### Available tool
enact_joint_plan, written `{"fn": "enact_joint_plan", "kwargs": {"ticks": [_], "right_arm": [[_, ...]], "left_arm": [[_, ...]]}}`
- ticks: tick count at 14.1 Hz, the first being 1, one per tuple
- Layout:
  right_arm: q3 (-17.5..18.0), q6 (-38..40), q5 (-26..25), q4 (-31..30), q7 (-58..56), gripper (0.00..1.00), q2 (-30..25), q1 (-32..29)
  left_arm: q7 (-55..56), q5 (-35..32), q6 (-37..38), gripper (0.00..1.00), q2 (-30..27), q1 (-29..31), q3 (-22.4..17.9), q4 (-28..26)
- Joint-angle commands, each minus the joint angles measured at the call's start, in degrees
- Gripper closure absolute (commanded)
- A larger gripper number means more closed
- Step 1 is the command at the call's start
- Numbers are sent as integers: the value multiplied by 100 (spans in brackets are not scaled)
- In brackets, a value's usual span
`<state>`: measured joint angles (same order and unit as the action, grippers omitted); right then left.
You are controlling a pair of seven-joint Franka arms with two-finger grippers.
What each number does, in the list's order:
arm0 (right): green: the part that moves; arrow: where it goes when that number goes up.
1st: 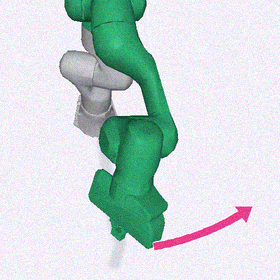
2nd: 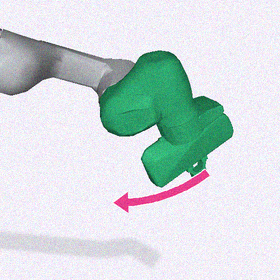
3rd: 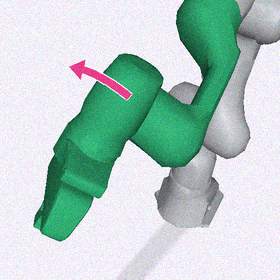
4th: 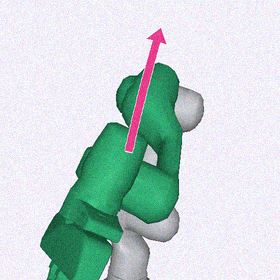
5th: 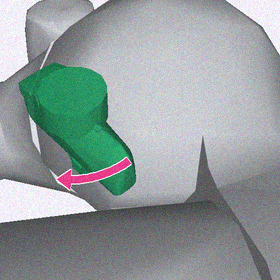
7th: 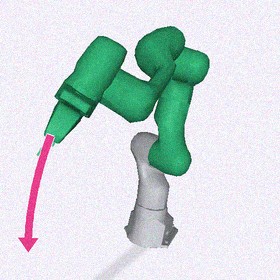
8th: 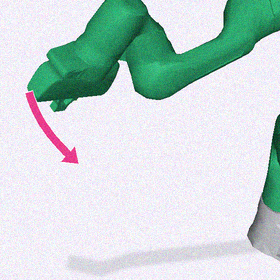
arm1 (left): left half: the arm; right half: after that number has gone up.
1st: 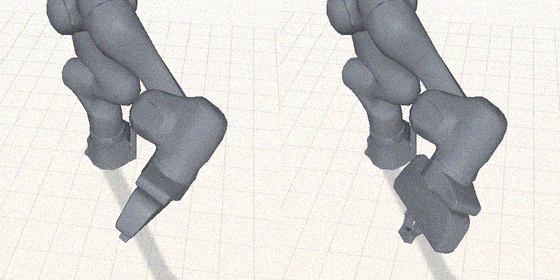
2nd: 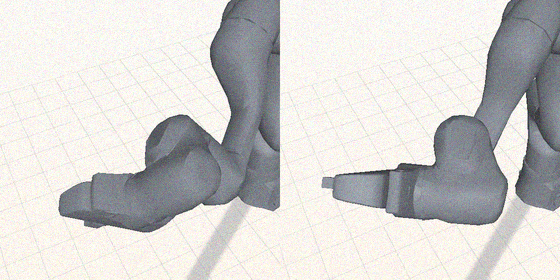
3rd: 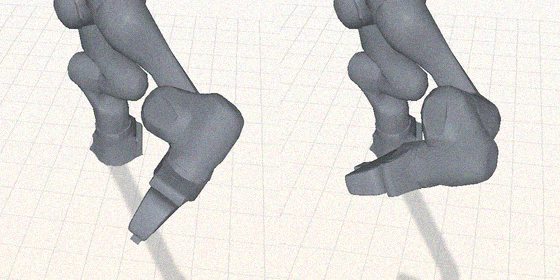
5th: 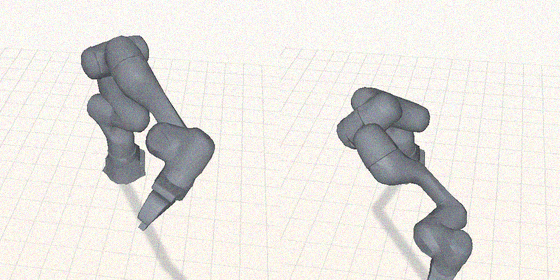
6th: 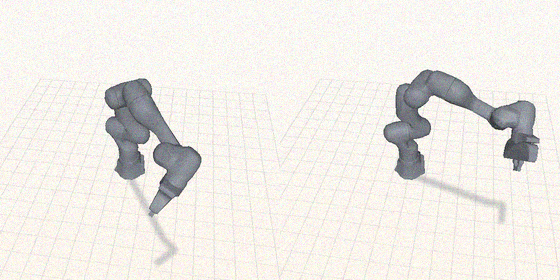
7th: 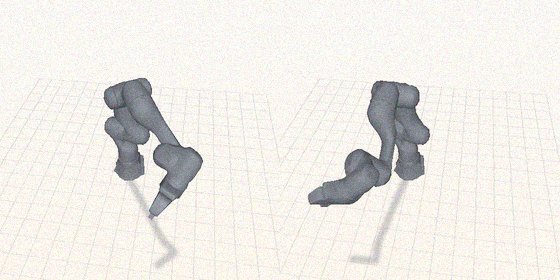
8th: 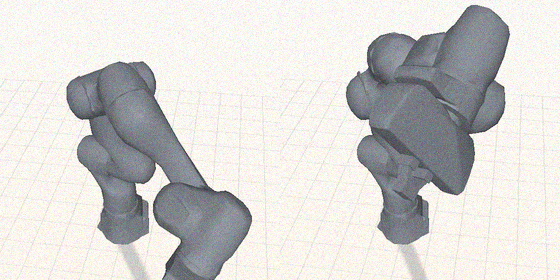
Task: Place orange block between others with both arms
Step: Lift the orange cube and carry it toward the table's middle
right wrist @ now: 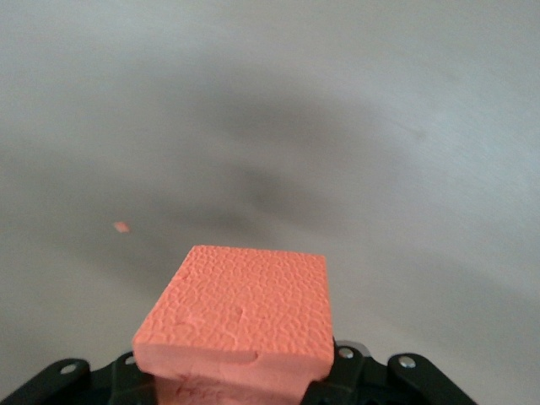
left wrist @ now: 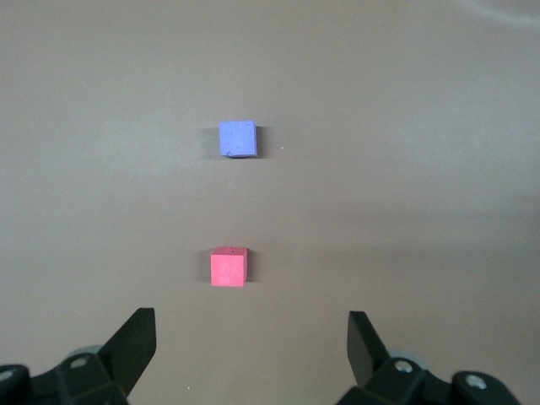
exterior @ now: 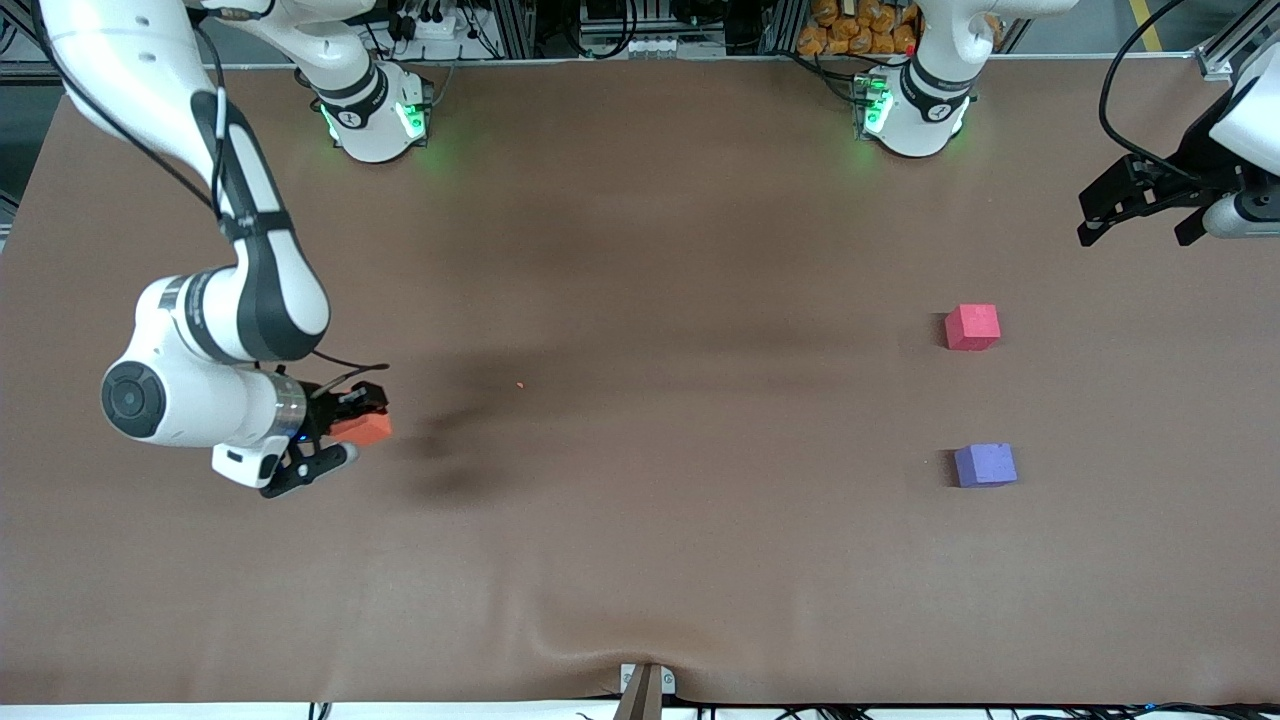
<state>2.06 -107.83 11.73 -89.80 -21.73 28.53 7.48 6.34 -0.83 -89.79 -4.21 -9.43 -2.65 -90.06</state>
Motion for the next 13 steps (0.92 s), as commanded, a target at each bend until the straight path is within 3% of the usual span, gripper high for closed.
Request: {"fn": "enact_joint_plan", "kwargs": {"ticks": [1, 4, 10, 13], "right_arm": [[417, 359, 84, 480, -51, 100, -23, 51], [559, 359, 102, 683, 386, 100, -32, 463], [559, 219, 102, 921, 2724, 100, -14, 1658], [541, -779, 102, 912, 3612, 100, 169, 2274]], "left_arm": [[-71, 74, -12, 0, -28, 47, 27, 32], [-71, 83, -30, 0, -19, 38, 27, 59], [-80, 83, -56, 0, -28, 47, 27, 41], [-71, 83, -74, 0, -1, 29, 19, 41]]}}
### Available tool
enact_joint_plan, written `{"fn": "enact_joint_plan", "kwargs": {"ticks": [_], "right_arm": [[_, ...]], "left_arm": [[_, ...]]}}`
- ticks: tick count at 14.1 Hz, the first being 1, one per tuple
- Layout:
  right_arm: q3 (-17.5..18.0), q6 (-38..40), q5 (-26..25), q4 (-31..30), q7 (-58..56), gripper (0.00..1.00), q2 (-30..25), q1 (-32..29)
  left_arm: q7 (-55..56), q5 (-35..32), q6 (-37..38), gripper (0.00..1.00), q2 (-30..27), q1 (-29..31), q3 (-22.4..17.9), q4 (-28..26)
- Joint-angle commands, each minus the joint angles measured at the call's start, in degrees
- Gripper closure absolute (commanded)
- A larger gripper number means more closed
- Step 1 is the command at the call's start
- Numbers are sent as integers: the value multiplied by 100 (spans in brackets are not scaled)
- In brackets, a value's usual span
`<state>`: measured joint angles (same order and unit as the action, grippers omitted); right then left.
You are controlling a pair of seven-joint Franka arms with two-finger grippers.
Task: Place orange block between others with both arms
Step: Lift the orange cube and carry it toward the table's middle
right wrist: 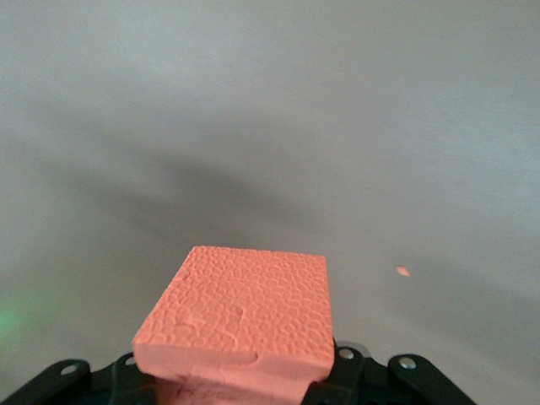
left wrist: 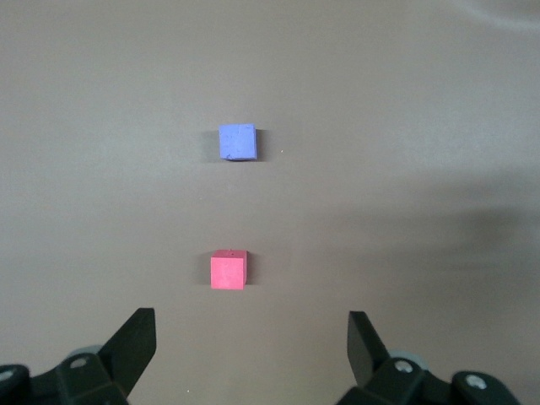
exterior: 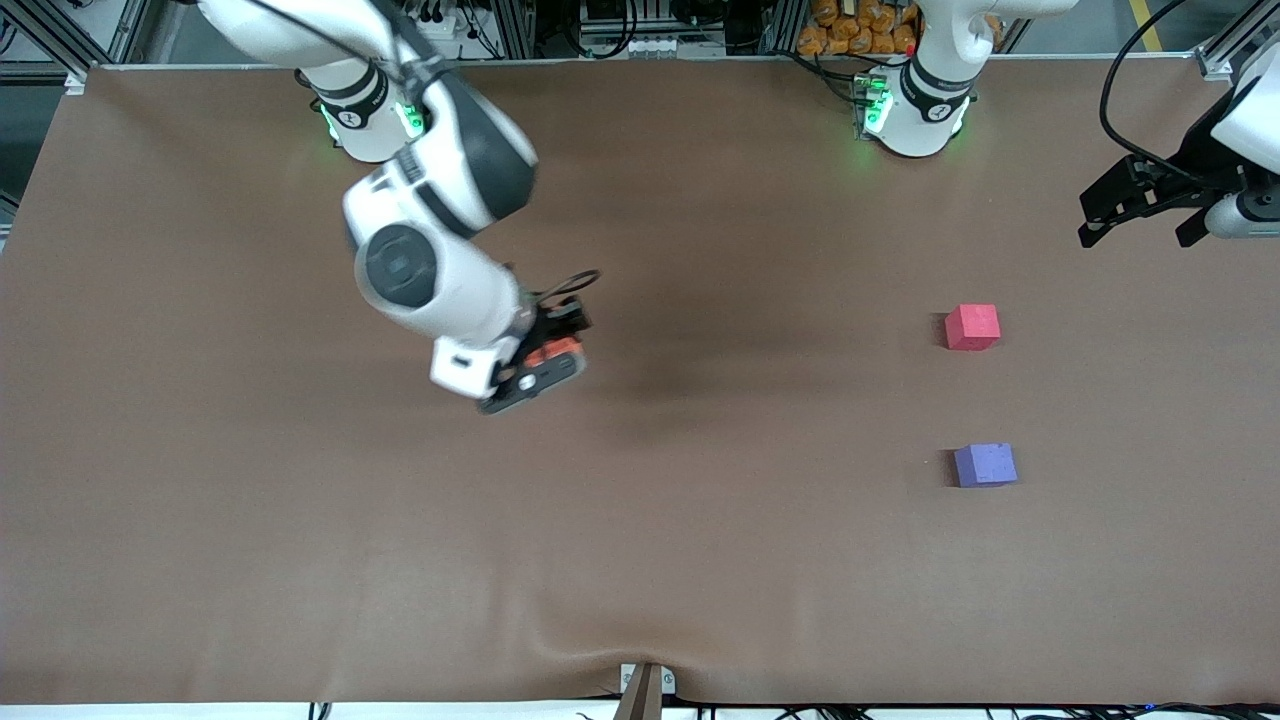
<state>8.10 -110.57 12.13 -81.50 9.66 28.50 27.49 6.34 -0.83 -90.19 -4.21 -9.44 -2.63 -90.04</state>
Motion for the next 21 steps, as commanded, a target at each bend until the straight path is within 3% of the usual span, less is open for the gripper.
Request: {"fn": "enact_joint_plan", "kwargs": {"ticks": [1, 7, 10, 11, 13, 16, 19, 21], "right_arm": [[-72, -771, 18, 82, 745, 100, 190, 449], [-81, -853, -36, 82, 2389, 100, 603, 1136], [-89, -861, -44, 55, 2567, 100, 858, 1189], [-116, -888, -123, 38, 2663, 99, 919, 1276], [-133, -914, -814, 29, 2795, 97, 1025, 1391], [-133, -1238, -985, 29, 3068, 97, 1358, 1338], [-133, -1783, -1002, 55, 3411, 92, 1825, 1338], [-133, -1828, -985, 64, 3463, 81, 1965, 1400]], "left_arm": [[-62, 83, -33, 0, 7, 30, 26, 39], [-62, 83, -42, 0, 8, 47, 17, 39], [-62, 83, -42, 0, 8, 47, 17, 39], [-62, 83, -42, 0, 16, 39, 17, 39], [-54, 92, -86, 0, 16, 47, 26, 13], [-54, 92, -112, 0, 16, 47, 26, 13], [-54, 92, -121, 0, 43, 47, 26, -5], [-53, 92, -113, 0, 34, 56, 26, -14]]}}
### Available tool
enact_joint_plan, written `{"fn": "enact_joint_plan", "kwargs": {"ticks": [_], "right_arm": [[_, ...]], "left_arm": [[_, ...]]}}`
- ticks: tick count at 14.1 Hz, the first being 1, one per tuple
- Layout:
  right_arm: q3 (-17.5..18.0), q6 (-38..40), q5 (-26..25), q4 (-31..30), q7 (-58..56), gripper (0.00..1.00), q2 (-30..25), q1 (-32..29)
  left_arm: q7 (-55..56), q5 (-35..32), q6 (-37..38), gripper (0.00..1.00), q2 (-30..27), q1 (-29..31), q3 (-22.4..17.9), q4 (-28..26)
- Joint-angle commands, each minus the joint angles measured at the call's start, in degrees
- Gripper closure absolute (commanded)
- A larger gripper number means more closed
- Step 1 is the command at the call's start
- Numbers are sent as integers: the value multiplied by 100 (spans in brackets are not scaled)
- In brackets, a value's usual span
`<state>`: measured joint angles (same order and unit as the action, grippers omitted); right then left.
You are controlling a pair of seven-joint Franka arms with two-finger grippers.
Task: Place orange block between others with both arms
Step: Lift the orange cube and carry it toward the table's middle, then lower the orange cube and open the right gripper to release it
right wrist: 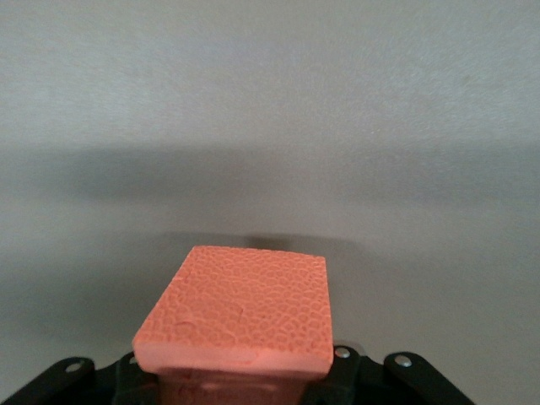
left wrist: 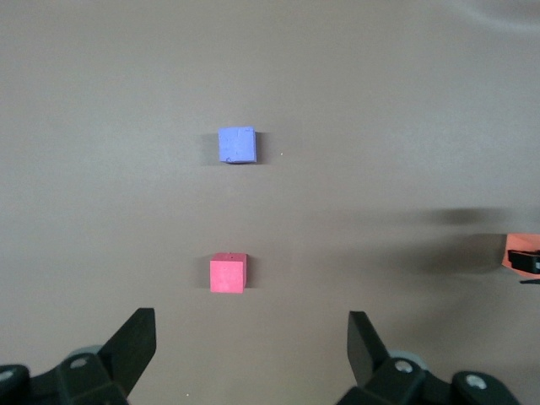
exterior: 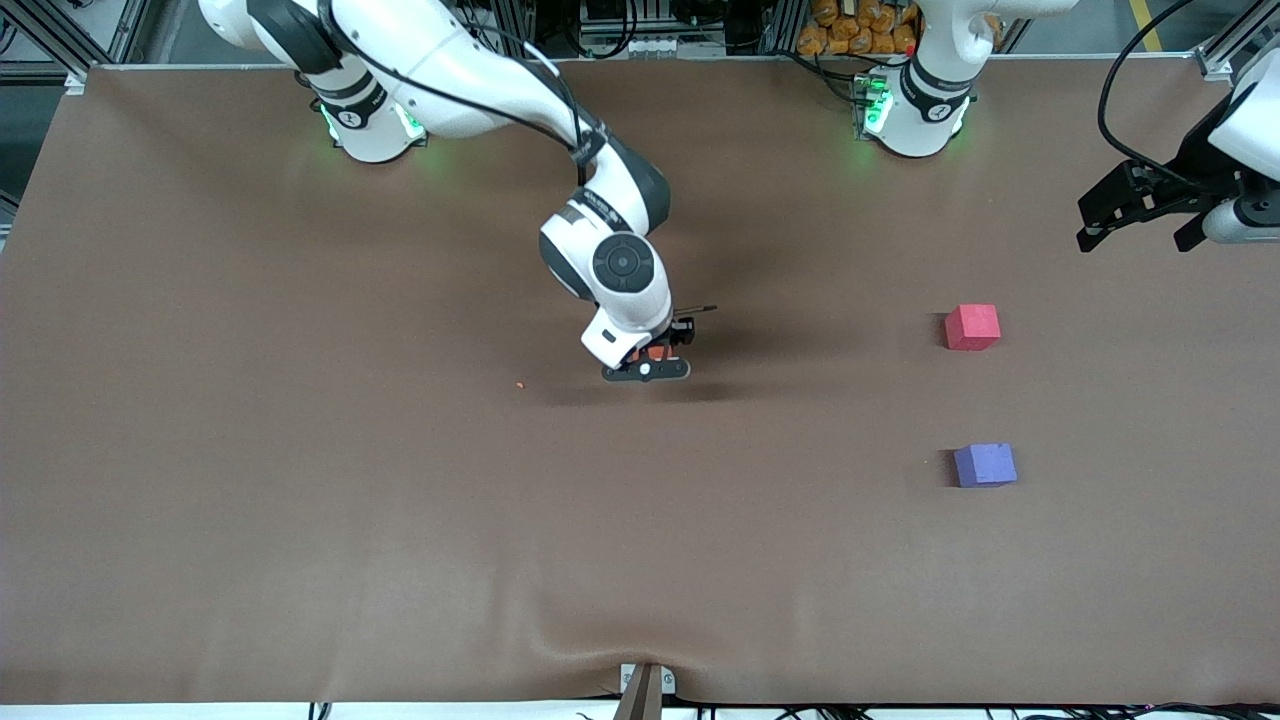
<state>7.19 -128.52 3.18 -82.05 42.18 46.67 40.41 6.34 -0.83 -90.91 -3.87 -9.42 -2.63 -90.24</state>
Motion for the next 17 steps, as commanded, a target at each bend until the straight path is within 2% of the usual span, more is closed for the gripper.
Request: {"fn": "enact_joint_plan", "kwargs": {"ticks": [1, 2, 3, 4, 5, 8, 11, 17], "right_arm": [[-43, -120, -107, 119, 342, 81, 228, 142], [-43, -251, -115, 119, 474, 81, 237, 203], [-43, -270, -124, 119, 484, 75, 237, 204], [-51, -270, -150, 110, 475, 36, 237, 204], [-43, -279, -264, 84, 501, 0, 237, 212], [-43, -95, -309, 92, 501, 0, 124, 151], [-43, 834, -274, 154, 528, 0, -358, 11], [-34, 1672, -282, 128, 475, 0, -1106, -814]], "left_arm": [[-54, 92, -32, 0, -8, 54, 17, -11], [-45, 92, -32, 0, -8, 54, 17, -11], [-53, 92, -41, 0, -8, 54, 17, -2], [-54, 92, -41, 0, -8, 54, 17, 7], [-45, 92, -41, 0, -8, 54, 17, 7], [-53, 92, -32, 0, -17, 54, 17, 7], [-62, 92, -15, 0, -52, 54, 17, 16], [-54, 83, -41, 0, 0, 54, -10, 24]]}}
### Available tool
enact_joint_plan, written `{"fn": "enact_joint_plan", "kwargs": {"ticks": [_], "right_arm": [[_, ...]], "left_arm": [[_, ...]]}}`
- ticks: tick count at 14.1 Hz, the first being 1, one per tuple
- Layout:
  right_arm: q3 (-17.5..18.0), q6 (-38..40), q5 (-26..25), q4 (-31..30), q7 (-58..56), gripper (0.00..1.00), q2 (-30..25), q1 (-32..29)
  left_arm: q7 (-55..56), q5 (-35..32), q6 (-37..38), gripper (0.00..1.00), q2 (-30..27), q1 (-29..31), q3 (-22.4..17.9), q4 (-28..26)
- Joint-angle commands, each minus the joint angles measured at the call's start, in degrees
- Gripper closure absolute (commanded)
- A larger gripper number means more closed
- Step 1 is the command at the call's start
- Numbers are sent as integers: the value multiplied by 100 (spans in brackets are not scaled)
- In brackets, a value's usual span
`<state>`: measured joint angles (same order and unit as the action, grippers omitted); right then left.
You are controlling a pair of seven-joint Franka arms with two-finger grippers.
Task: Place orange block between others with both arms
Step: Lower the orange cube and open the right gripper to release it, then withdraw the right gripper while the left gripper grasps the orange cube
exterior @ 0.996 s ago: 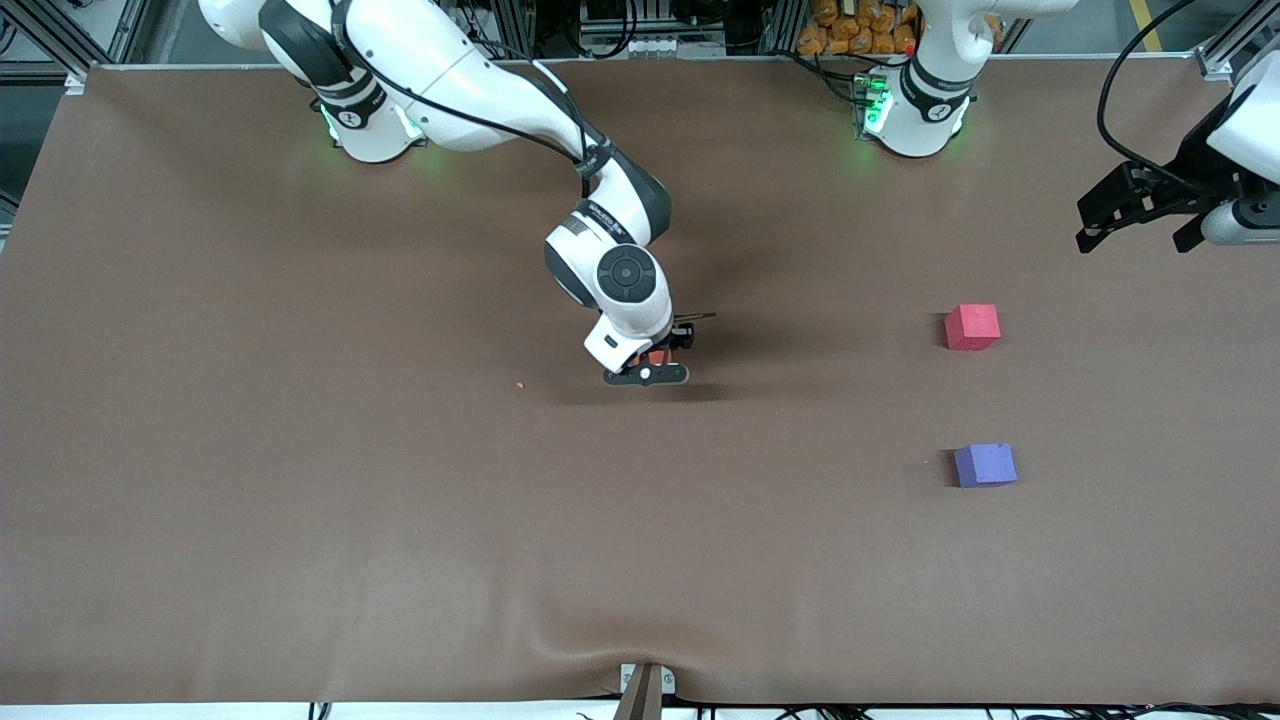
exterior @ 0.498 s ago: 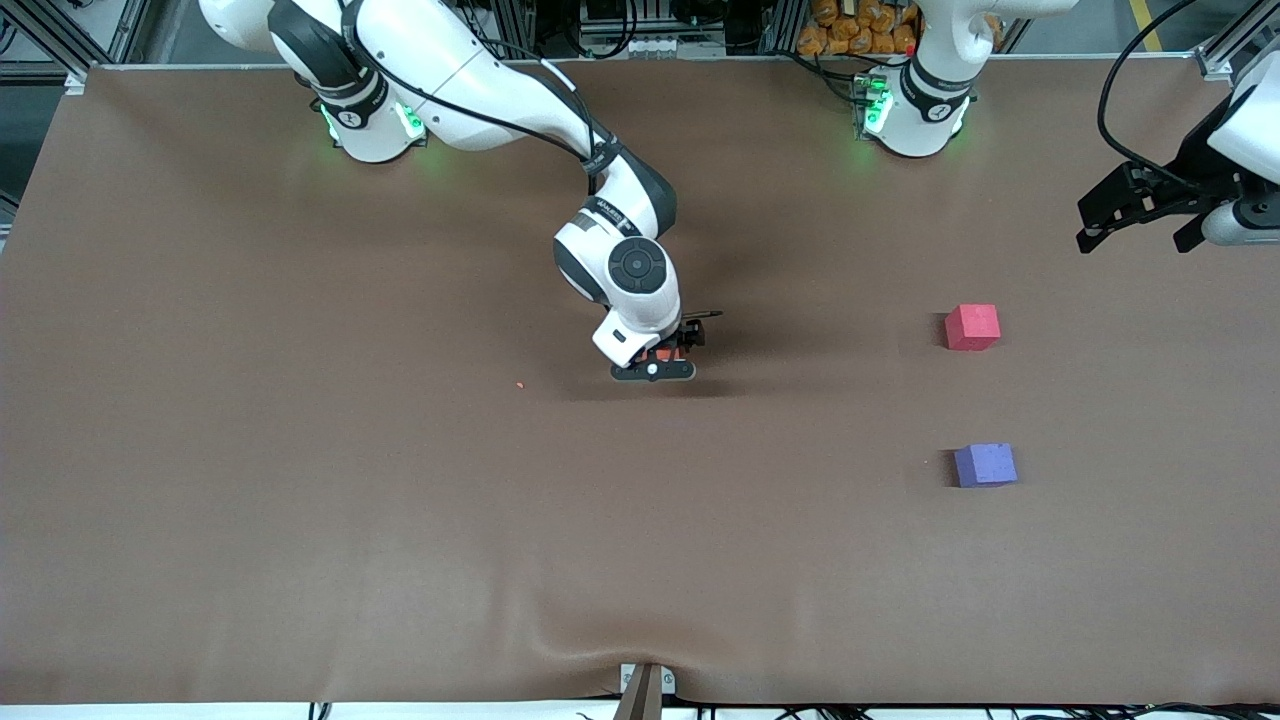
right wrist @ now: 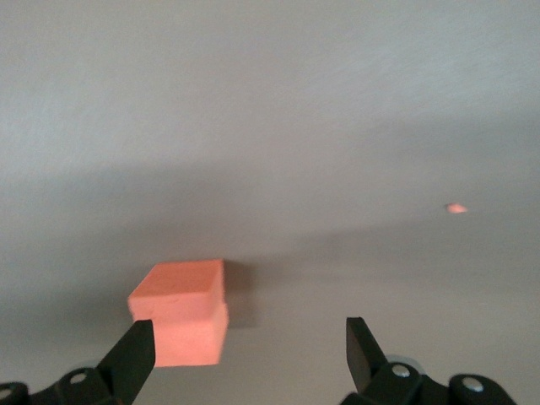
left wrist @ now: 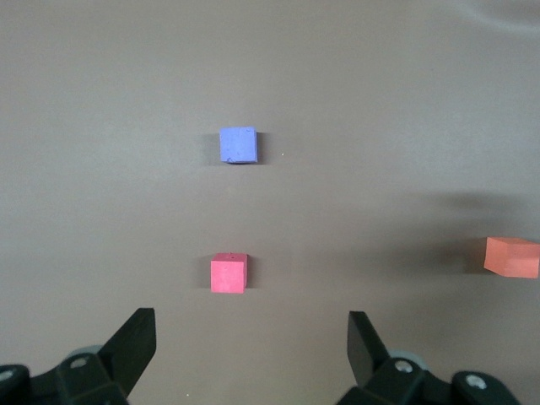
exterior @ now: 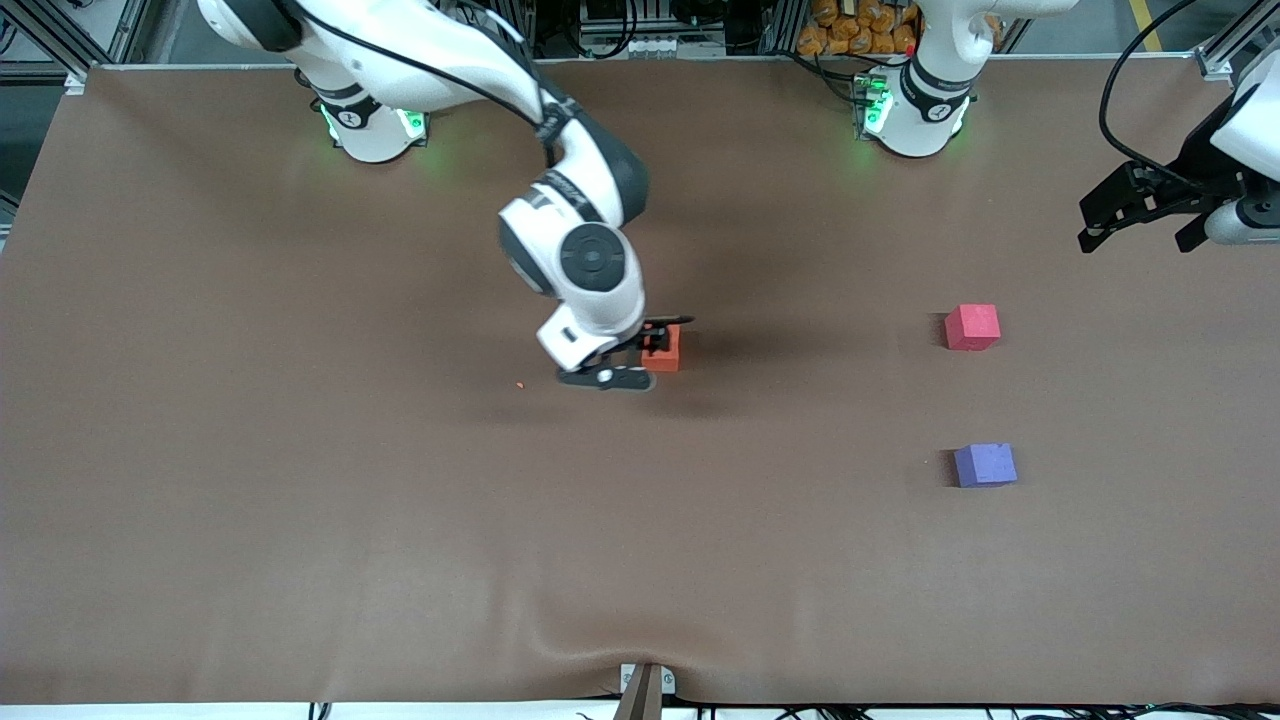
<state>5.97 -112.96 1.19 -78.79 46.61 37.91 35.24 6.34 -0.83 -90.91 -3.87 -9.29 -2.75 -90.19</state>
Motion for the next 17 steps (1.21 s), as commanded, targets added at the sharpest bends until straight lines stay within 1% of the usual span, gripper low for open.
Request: {"fn": "enact_joint_plan", "kwargs": {"ticks": [1, 5, 7, 9, 11, 13, 16, 17], "right_arm": [[89, 134, -84, -268, 15, 0, -310, -412], [72, 82, -162, -768, -722, 0, -661, -825], [71, -67, -382, -1084, -1142, 0, -750, -1097], [71, -496, -383, -1488, -1521, 0, -916, -1326], [71, -875, -383, -1840, -1768, 0, -1022, -1528], [71, -894, -383, -1877, -2241, 0, -997, -1818], [72, -1025, -383, -1955, -2709, 0, -970, -2117], [63, -1165, -391, -2034, -2718, 0, -926, -2179]], "left_arm": [[-54, 83, -49, 0, 17, 41, 2, 19], [69, 92, -128, 0, 342, -108, 63, 10], [200, 92, -225, 0, 675, -275, 221, 10], [830, 92, -478, 0, 1053, -468, 510, 10], [1691, 57, -899, 0, 1544, -853, 774, 54], [2544, 39, -1252, 0, 2098, -1389, 793, 141], [3240, 56, -1403, 0, 3056, -2058, 793, 825], [3373, 56, -1551, 0, 3276, -2242, 802, 906]]}}
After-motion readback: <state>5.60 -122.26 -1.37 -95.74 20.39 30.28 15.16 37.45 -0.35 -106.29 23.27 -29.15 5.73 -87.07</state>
